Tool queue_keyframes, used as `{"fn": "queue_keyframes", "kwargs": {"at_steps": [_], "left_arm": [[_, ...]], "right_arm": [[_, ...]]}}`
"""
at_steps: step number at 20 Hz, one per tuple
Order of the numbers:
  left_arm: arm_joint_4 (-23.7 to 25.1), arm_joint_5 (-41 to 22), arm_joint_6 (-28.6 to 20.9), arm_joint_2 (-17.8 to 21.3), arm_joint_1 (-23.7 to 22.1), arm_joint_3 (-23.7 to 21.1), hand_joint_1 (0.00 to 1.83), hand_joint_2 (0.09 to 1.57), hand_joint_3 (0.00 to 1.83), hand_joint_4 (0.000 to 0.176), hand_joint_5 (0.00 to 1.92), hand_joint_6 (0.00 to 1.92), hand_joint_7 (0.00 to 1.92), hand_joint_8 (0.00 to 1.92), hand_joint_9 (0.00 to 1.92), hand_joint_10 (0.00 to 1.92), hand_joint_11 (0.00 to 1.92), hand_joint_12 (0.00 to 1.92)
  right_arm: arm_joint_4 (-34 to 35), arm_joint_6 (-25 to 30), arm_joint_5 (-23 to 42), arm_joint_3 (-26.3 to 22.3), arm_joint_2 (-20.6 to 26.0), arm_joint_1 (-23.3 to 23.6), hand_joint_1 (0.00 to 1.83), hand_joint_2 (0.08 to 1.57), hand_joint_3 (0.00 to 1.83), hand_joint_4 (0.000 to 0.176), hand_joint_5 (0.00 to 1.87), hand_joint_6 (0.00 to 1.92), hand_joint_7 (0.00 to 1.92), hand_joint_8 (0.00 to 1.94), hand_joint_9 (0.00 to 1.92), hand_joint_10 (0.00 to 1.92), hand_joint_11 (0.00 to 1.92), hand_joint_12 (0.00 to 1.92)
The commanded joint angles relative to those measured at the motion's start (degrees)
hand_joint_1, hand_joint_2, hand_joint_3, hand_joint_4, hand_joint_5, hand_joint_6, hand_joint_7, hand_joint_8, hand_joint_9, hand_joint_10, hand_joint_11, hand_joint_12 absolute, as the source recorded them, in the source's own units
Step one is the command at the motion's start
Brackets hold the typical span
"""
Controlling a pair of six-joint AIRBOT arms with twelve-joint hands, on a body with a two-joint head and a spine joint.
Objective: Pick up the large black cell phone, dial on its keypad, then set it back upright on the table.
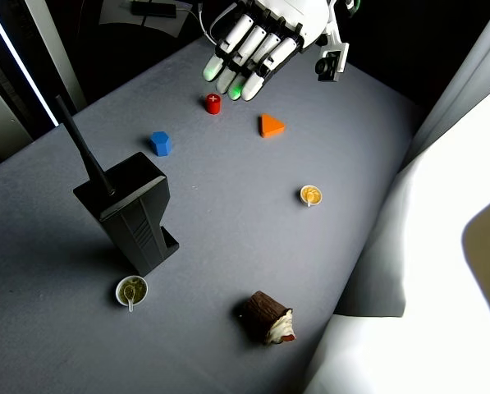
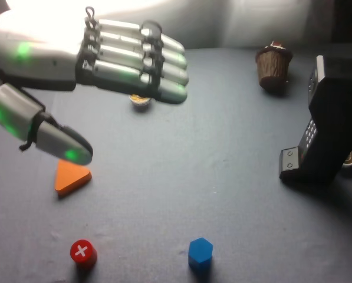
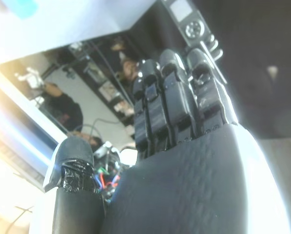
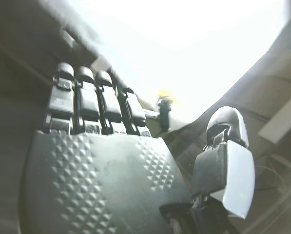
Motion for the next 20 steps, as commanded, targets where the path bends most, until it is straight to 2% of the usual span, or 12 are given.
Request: {"fn": "queue_keyframes", "kwargs": {"at_steps": [1, 10, 14, 15, 16, 17, 18, 19, 20], "left_arm": [[-6.87, -2.62, 0.17, 0.14, -1.23, 0.41, 0.00, 1.20, 0.01, 0.000, 0.12, 0.00, 0.12, 0.00, 0.07, 0.01, 0.00, 0.20], [-6.59, -4.10, -1.74, -0.60, -1.23, 0.33, 0.00, 1.20, 0.00, 0.000, 0.13, 0.00, 0.14, 0.00, 0.07, 0.00, 0.00, 0.16], [-7.71, -4.96, -3.47, -1.59, -1.22, 0.00, 0.00, 1.20, 0.00, 0.001, 0.12, 0.00, 0.14, 0.00, 0.08, 0.01, 0.00, 0.14], [-8.76, -5.57, -3.22, -1.88, -1.13, -0.03, 0.00, 1.20, 0.00, 0.002, 0.12, 0.00, 0.14, 0.00, 0.08, 0.00, 0.00, 0.14], [-13.66, -6.98, -1.95, -2.75, 0.75, -0.08, 0.00, 1.20, 0.00, 0.001, 0.12, 0.00, 0.15, 0.00, 0.09, 0.01, 0.00, 0.14], [-16.60, -7.61, -2.49, -3.63, 4.17, -0.10, 0.00, 1.20, 0.00, 0.002, 0.12, 0.00, 0.15, 0.01, 0.09, 0.01, 0.00, 0.14], [-18.44, -8.09, -2.88, -4.31, 7.34, -0.41, 0.00, 1.20, 0.00, 0.004, 0.11, 0.00, 0.14, 0.00, 0.09, 0.01, 0.00, 0.14], [-19.51, -8.32, -3.20, -4.81, 7.37, -0.63, 0.00, 1.20, 0.00, 0.004, 0.12, 0.00, 0.15, 0.00, 0.10, 0.01, 0.00, 0.17], [-20.19, -8.61, -2.95, -5.19, 8.13, -0.80, 0.00, 1.20, 0.00, 0.004, 0.13, 0.00, 0.16, 0.01, 0.11, 0.01, 0.00, 0.18]], "right_arm": [[1.19, 0.69, 7.06, -0.16, -0.12, 0.66, 0.20, 0.92, 0.02, 0.000, 0.04, 0.00, 0.04, 0.00, 0.06, 0.00, 0.00, 0.30], [1.09, 2.49, 7.06, 3.24, -2.69, 0.87, 0.23, 0.91, 0.00, 0.000, 0.06, 0.01, 0.06, 0.01, 0.07, 0.00, 0.00, 0.32], [1.07, 3.10, 7.06, 5.77, -5.51, 3.67, 0.31, 0.90, 0.00, 0.000, 0.03, 0.00, 0.04, 0.00, 0.05, 0.00, 0.00, 0.27], [1.04, 3.15, 7.06, 6.55, -6.44, 4.71, 0.34, 0.89, 0.00, 0.000, 0.06, 0.01, 0.06, 0.00, 0.06, 0.00, 0.00, 0.30], [1.04, 3.15, 7.06, 7.40, -7.42, 5.85, 0.35, 0.88, 0.00, 0.000, 0.06, 0.00, 0.06, 0.00, 0.06, 0.00, 0.00, 0.29], [0.93, 3.15, 7.06, 8.23, -8.30, 6.89, 0.35, 0.88, 0.00, 0.000, 0.06, 0.00, 0.06, 0.00, 0.06, 0.00, 0.00, 0.28], [0.34, 3.14, 7.06, 9.48, -9.42, 8.26, 0.34, 0.88, 0.00, 0.000, 0.06, 0.00, 0.06, 0.00, 0.06, 0.00, 0.00, 0.28], [-0.42, 3.14, 7.05, 10.31, -10.08, 9.02, 0.33, 0.88, 0.00, 0.000, 0.06, 0.00, 0.06, 0.00, 0.07, 0.00, 0.00, 0.32], [-1.28, 3.14, 7.05, 11.15, -10.72, 9.56, 0.34, 0.90, 0.00, 0.000, 0.03, 0.00, 0.03, 0.00, 0.04, 0.00, 0.00, 0.26]]}}
